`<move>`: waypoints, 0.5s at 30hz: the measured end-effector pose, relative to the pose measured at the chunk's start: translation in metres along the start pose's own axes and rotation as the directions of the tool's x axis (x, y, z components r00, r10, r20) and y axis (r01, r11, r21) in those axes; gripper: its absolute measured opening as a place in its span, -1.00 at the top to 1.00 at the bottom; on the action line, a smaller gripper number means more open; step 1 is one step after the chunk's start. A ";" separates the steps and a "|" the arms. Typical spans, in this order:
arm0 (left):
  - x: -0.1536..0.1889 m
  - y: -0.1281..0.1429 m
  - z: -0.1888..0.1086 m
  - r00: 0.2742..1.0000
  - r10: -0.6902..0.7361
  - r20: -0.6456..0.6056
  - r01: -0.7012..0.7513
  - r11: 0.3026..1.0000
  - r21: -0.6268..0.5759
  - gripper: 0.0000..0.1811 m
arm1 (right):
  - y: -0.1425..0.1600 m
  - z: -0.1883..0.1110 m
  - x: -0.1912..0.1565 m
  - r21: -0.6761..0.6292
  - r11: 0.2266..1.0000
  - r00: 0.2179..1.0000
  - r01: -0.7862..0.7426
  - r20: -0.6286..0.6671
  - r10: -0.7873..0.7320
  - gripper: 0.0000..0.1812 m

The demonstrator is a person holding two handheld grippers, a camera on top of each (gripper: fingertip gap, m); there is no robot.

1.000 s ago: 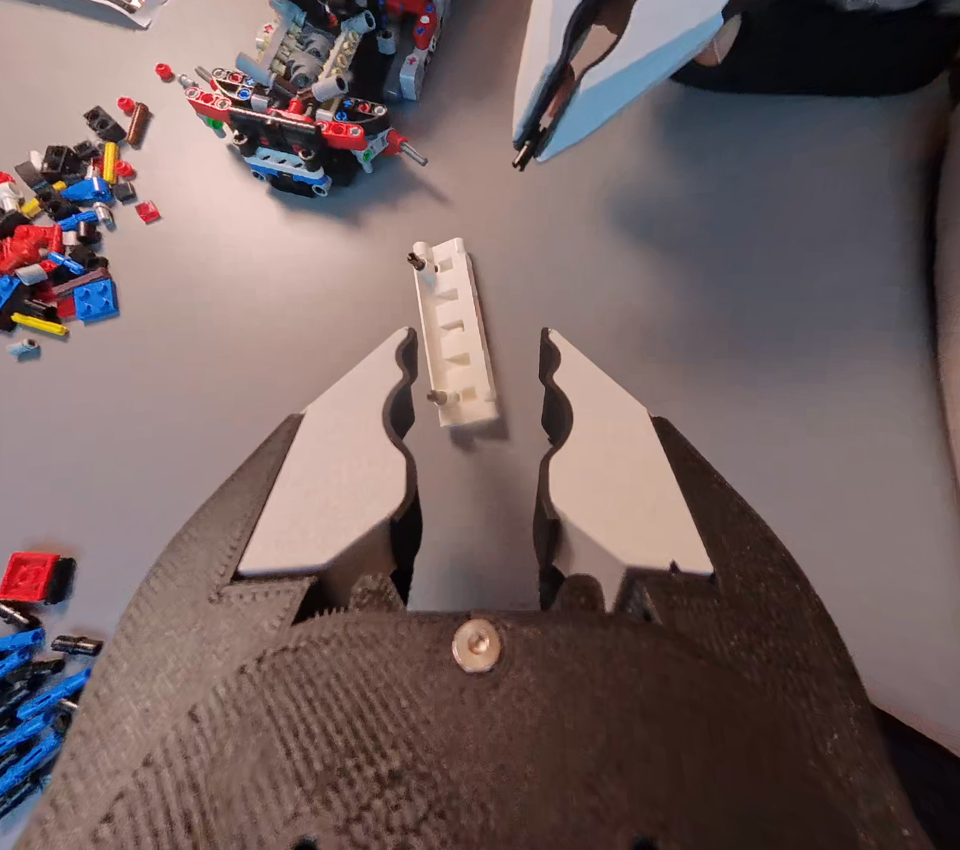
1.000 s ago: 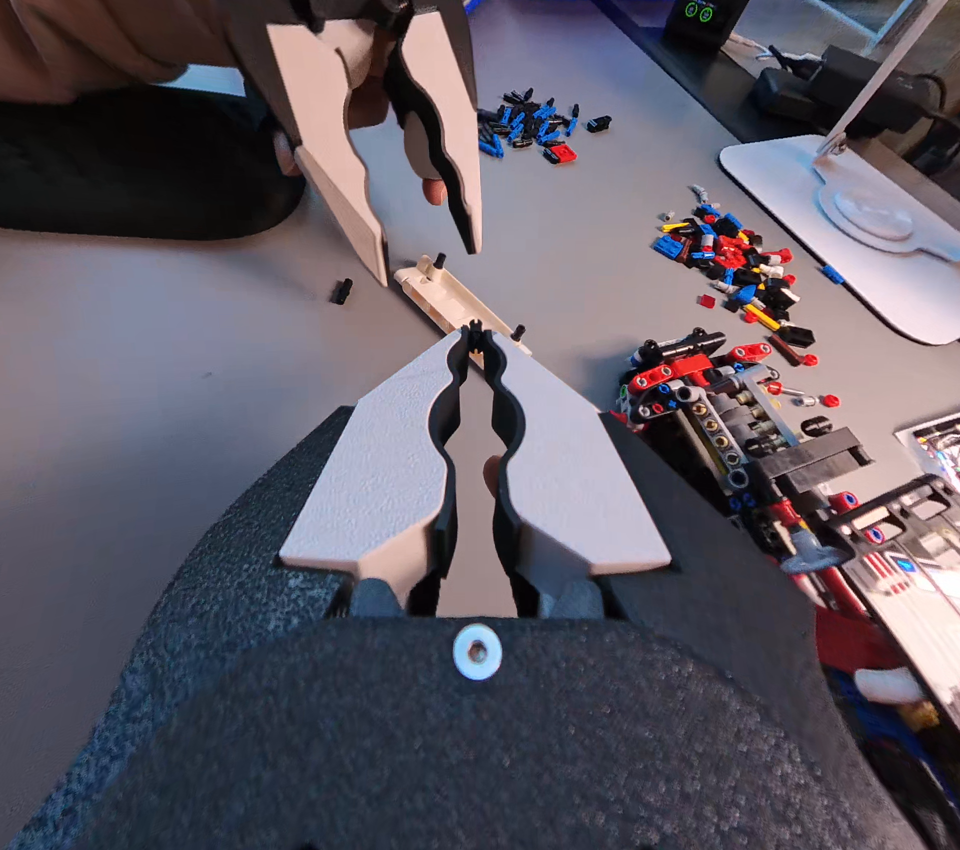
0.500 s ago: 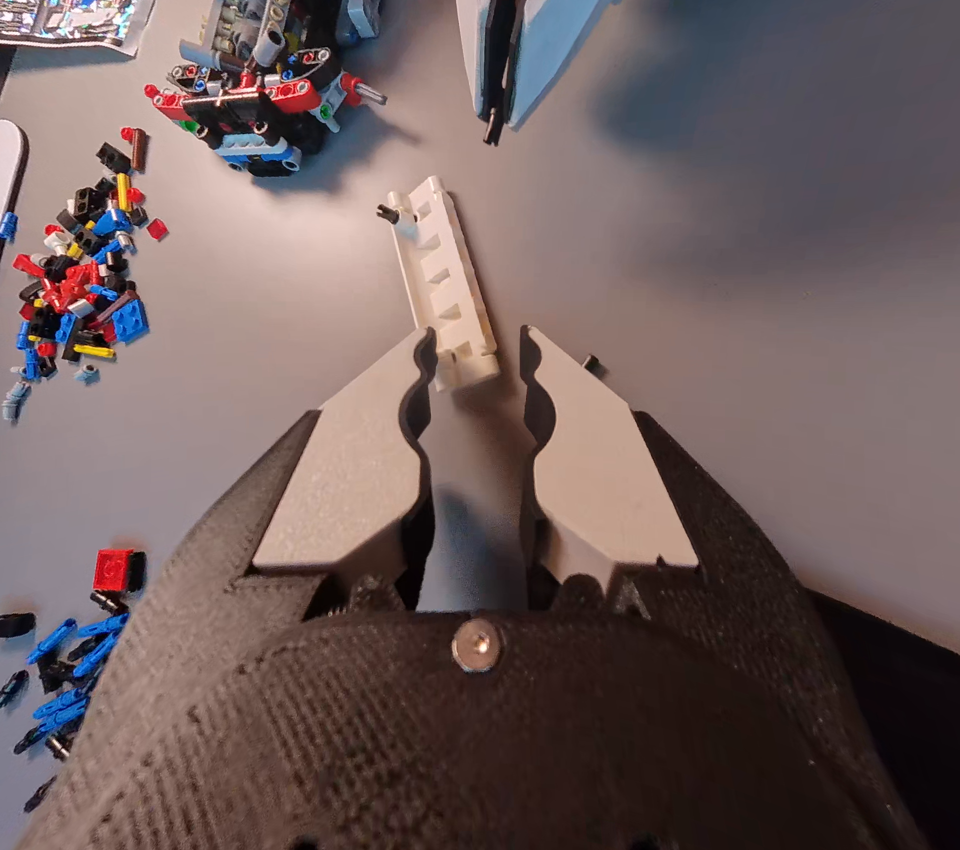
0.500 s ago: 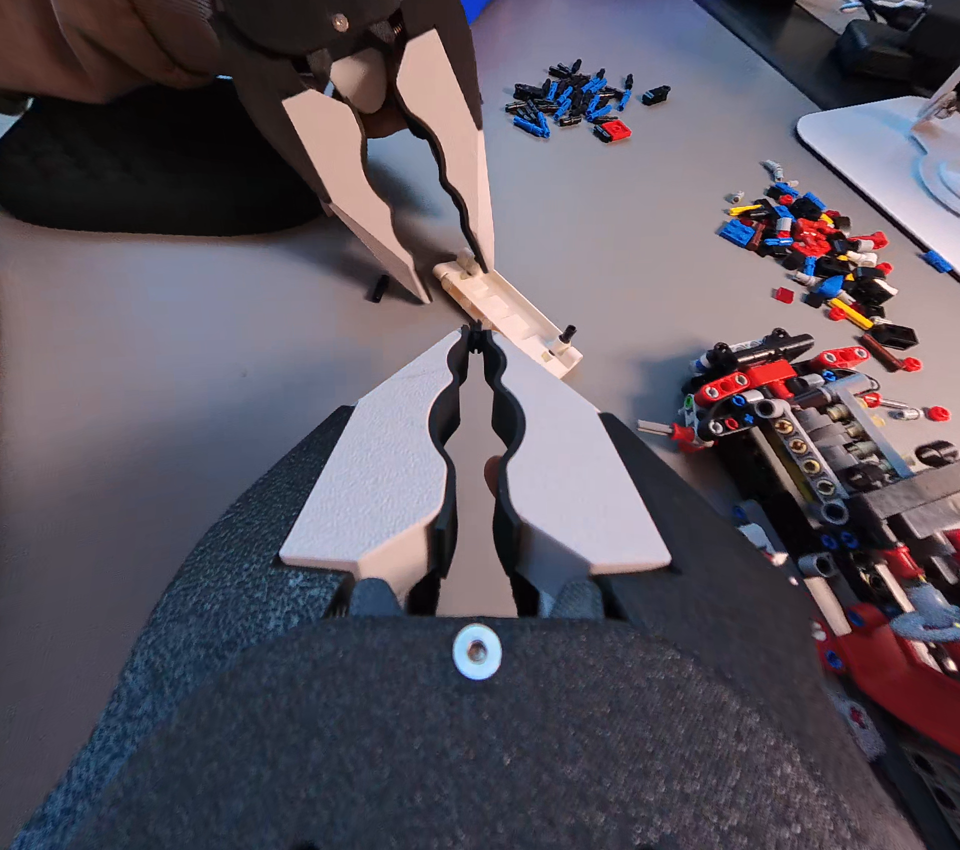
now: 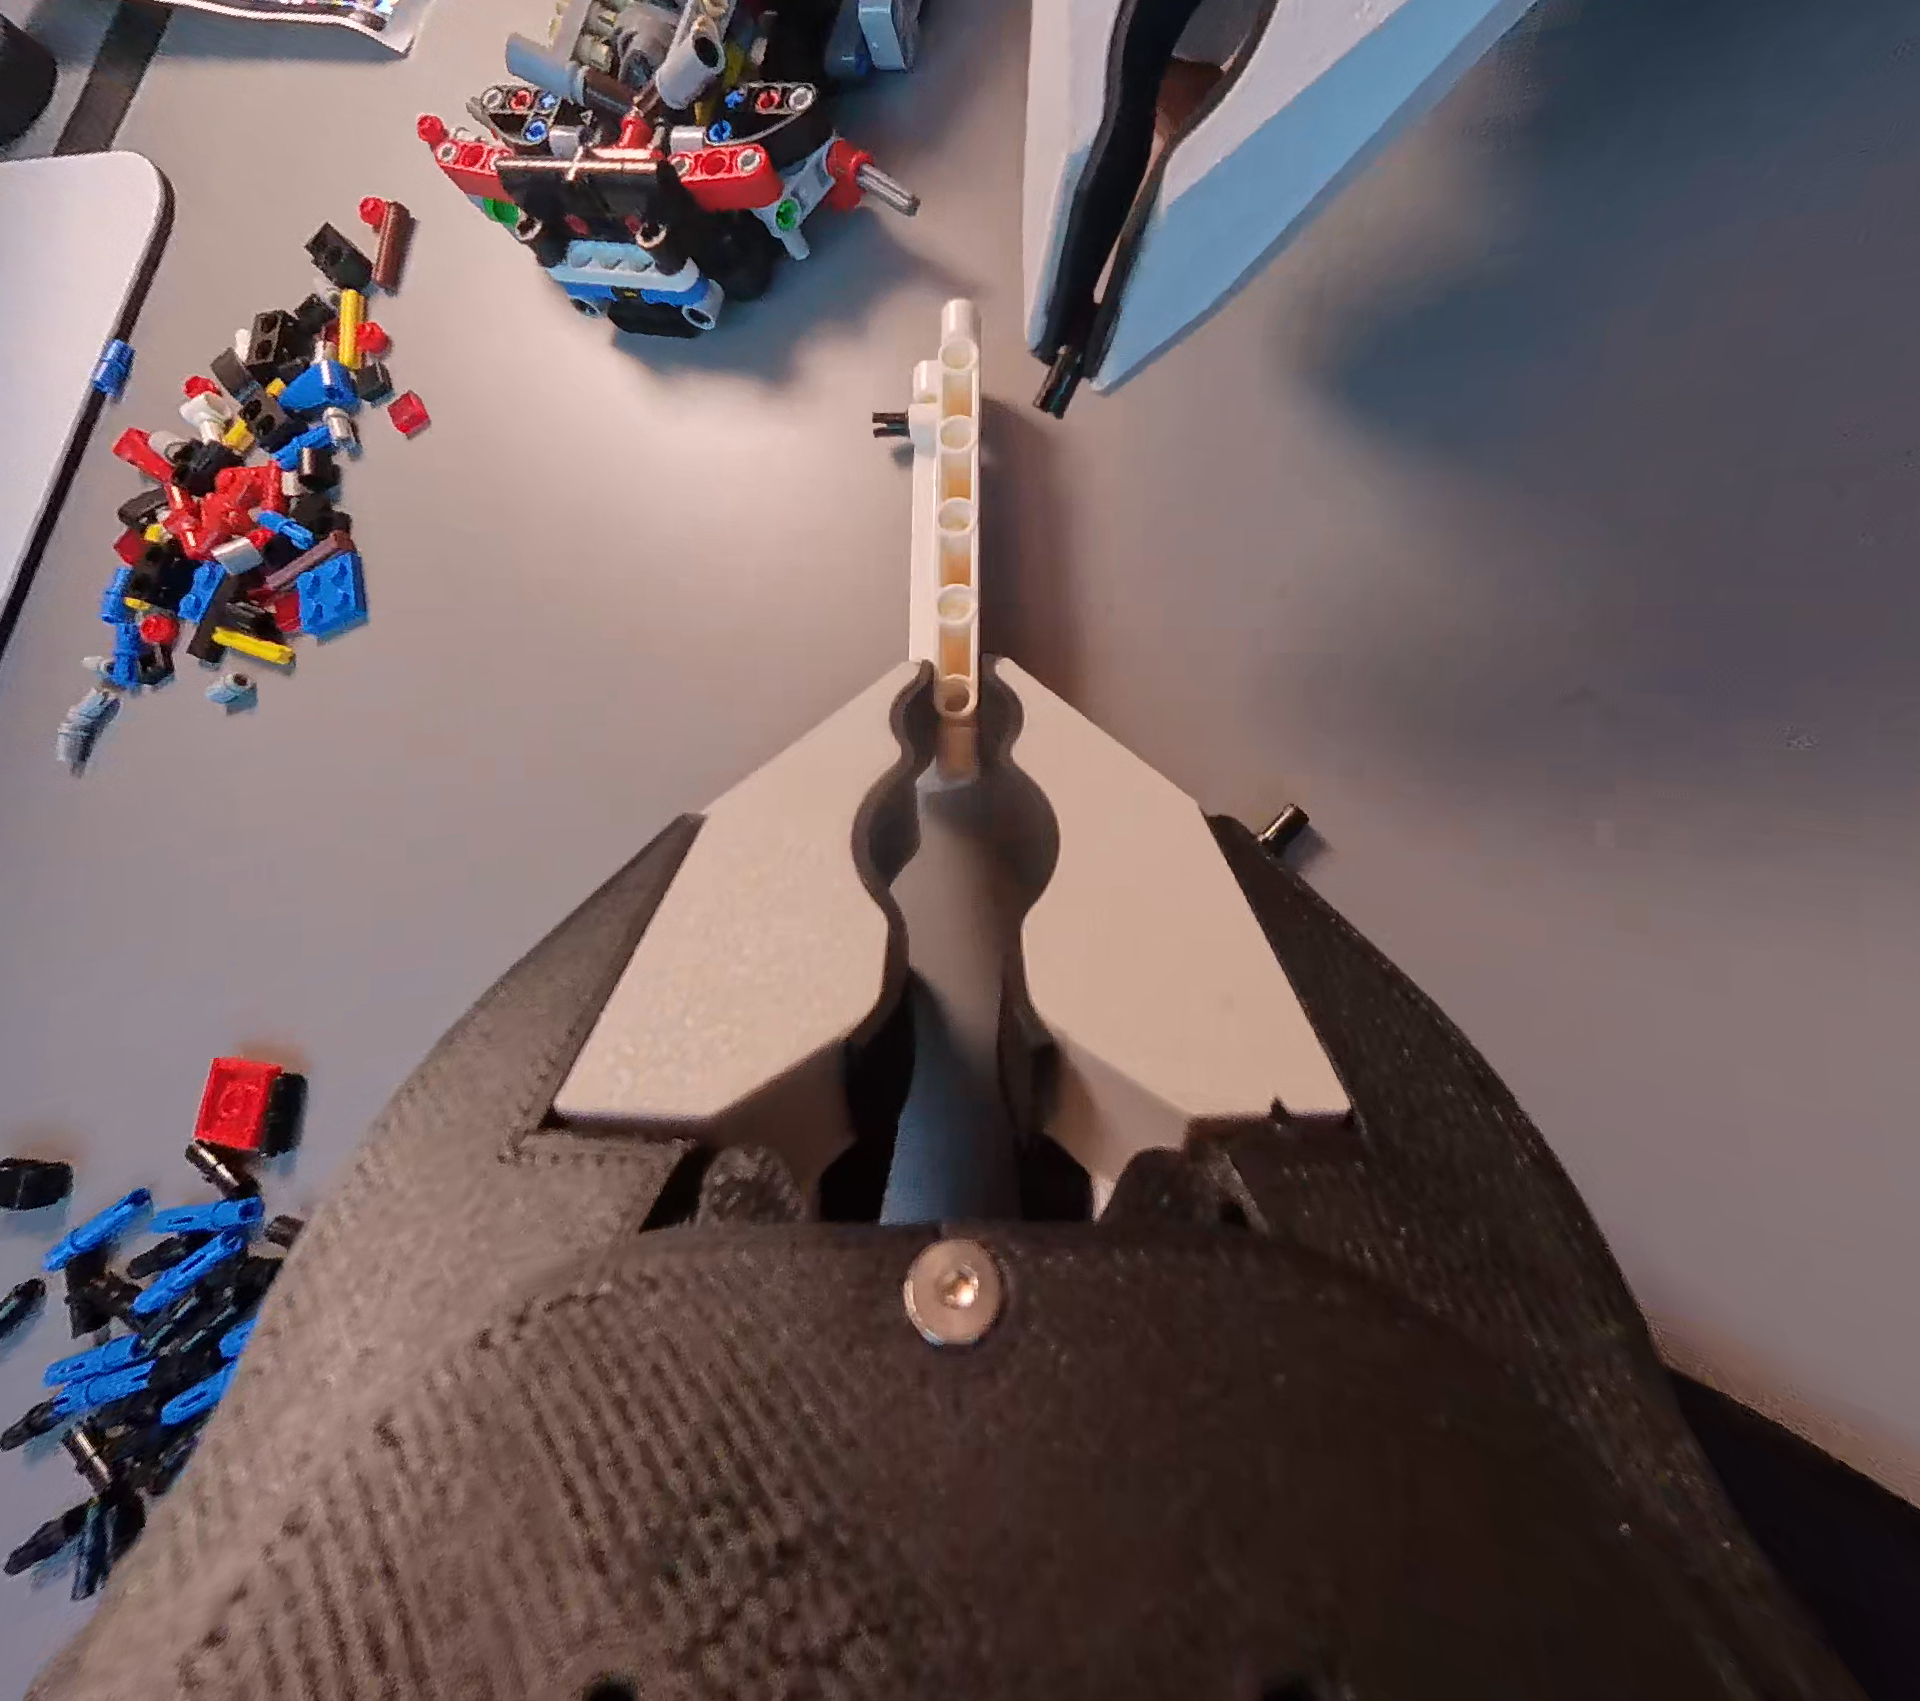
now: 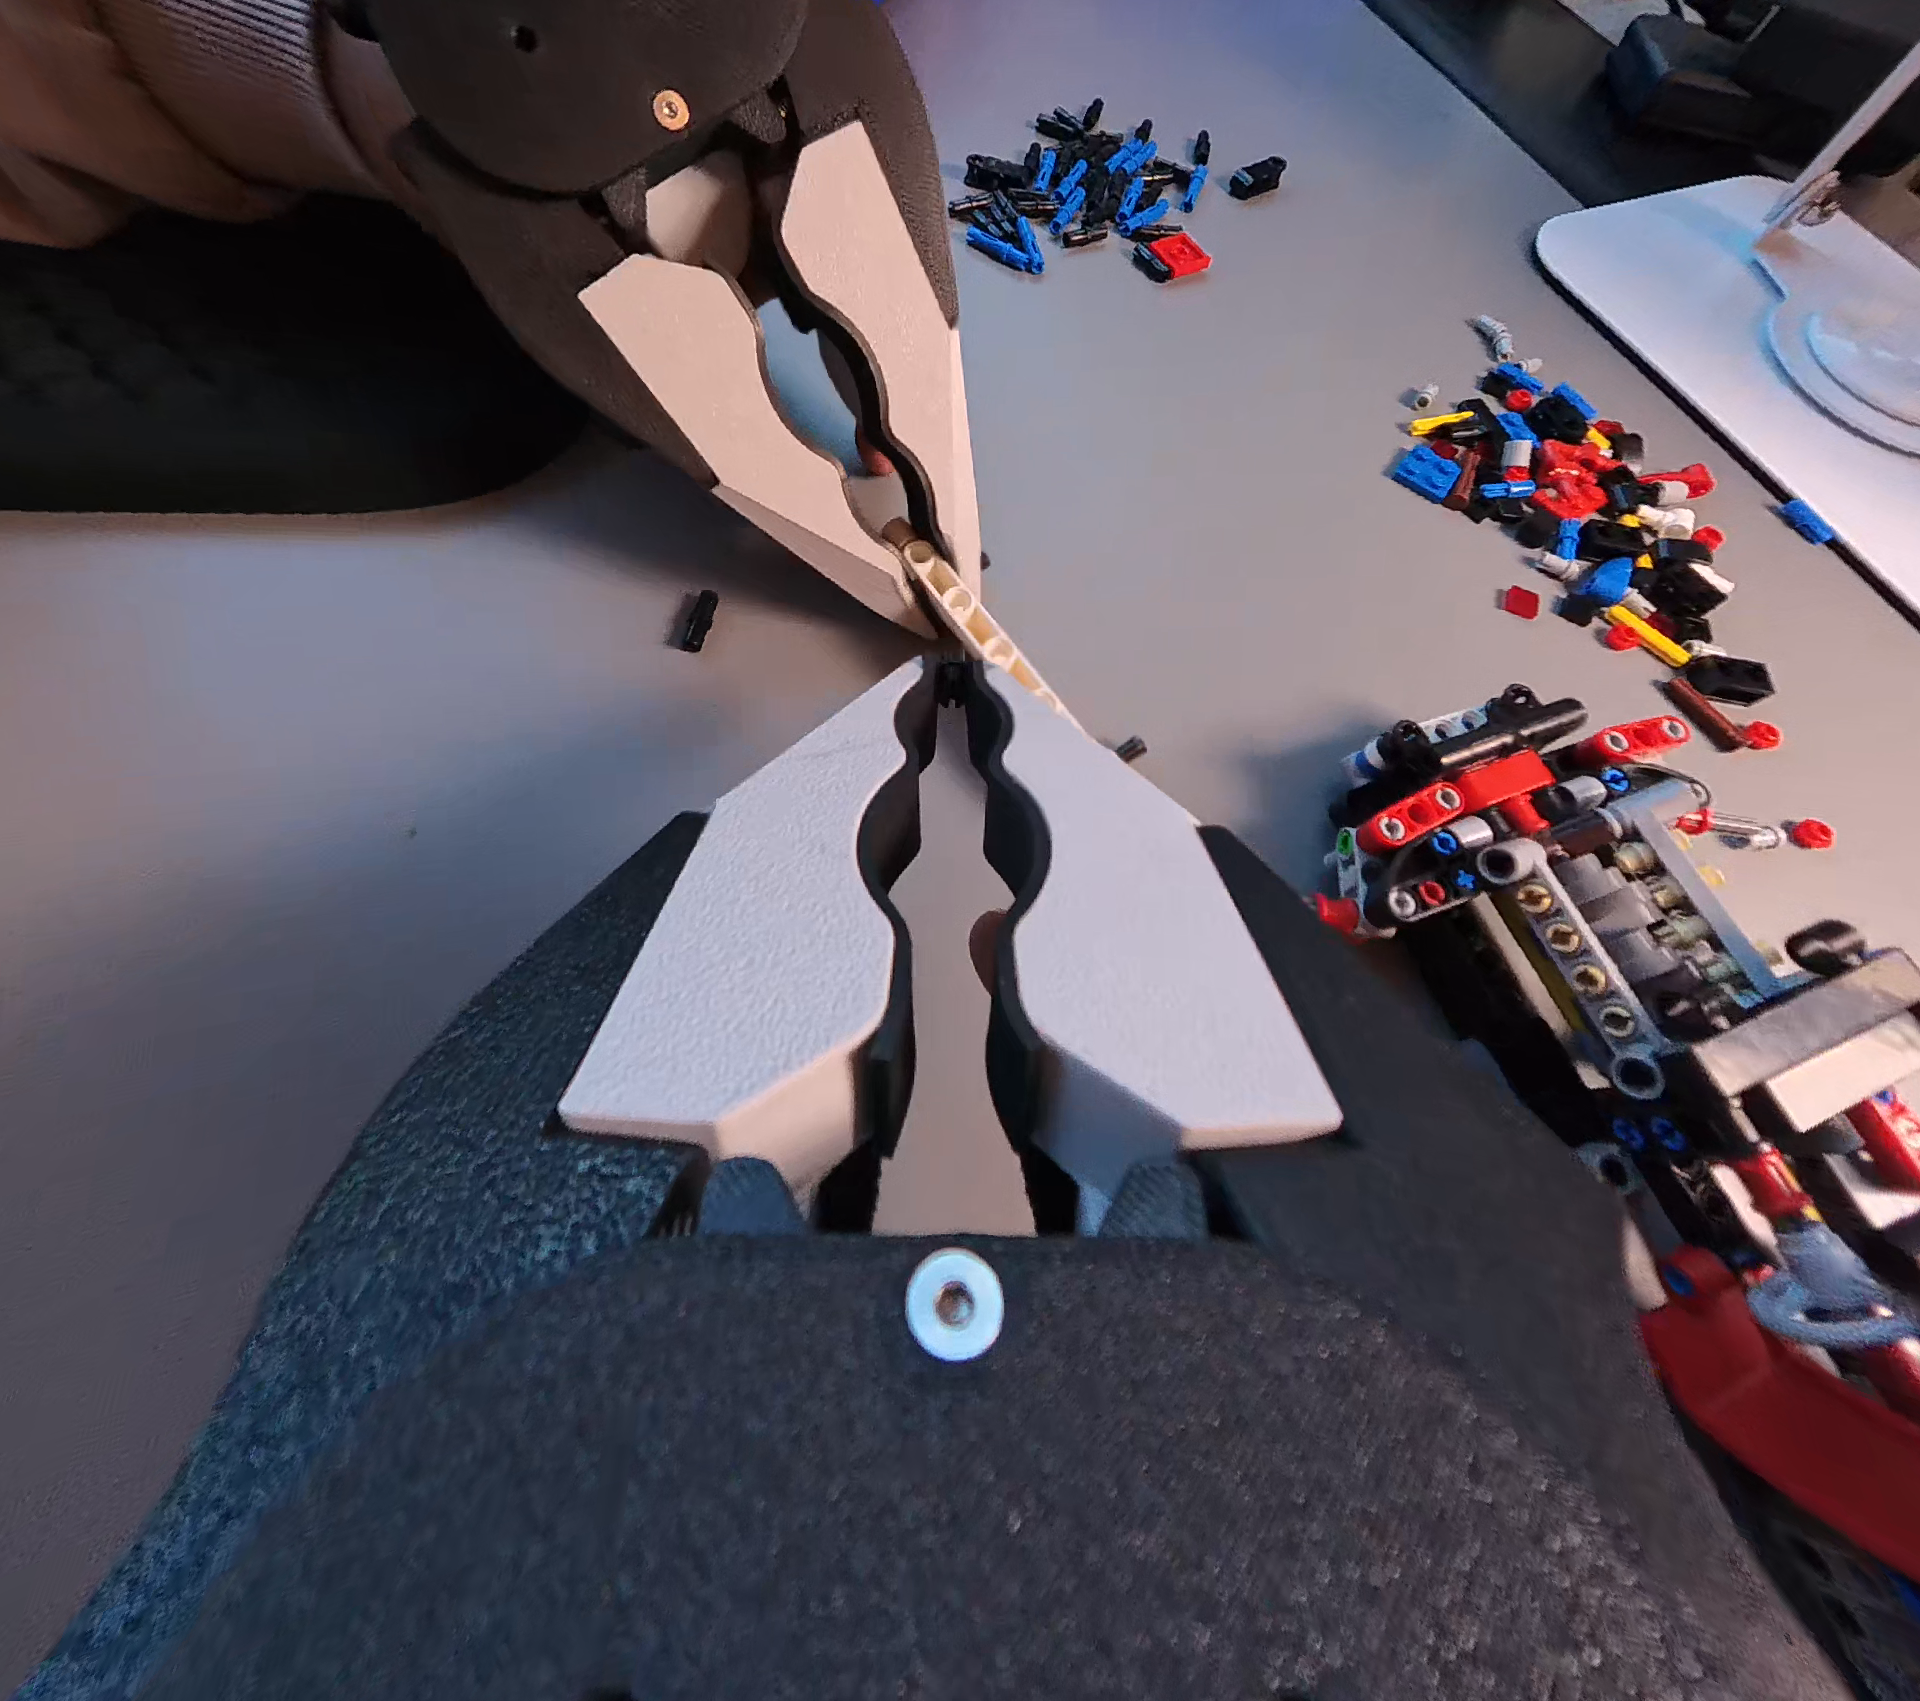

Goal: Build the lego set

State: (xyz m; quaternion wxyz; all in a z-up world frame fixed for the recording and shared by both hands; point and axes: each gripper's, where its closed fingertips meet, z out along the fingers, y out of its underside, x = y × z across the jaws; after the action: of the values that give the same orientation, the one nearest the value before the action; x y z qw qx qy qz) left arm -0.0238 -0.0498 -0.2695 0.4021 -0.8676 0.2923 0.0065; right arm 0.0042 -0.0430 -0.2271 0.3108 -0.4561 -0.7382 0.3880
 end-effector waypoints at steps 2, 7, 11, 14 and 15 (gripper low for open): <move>0.003 -0.003 -0.001 1.000 0.021 0.002 -0.021 1.000 0.013 0.95 | -0.004 0.002 0.001 -0.013 1.000 1.000 0.016 0.008 -0.016 0.97; 0.018 -0.017 -0.010 0.992 -0.021 -0.121 0.033 0.994 0.101 0.95 | -0.005 0.007 -0.005 -0.131 0.988 0.991 0.076 0.120 -0.060 0.97; 0.018 -0.028 -0.021 0.979 -0.087 -0.186 0.121 0.976 0.182 0.95 | -0.010 0.005 -0.011 -0.219 0.970 0.974 0.102 0.220 -0.052 0.97; 0.021 -0.033 -0.030 0.969 -0.109 -0.223 0.164 0.956 0.245 0.95 | -0.015 0.002 -0.015 -0.232 0.968 0.965 0.095 0.261 -0.032 0.97; 0.021 -0.034 -0.033 0.968 -0.107 -0.228 0.168 0.950 0.265 0.95 | -0.015 0.003 -0.017 -0.235 0.968 0.963 0.085 0.268 -0.020 0.97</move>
State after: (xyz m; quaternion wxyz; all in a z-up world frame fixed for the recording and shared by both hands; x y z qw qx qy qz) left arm 0.0035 -0.0661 -0.2289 0.4878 -0.8156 0.2696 -0.1553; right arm 0.0018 -0.0633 -0.2171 0.1615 -0.4152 -0.8270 0.3430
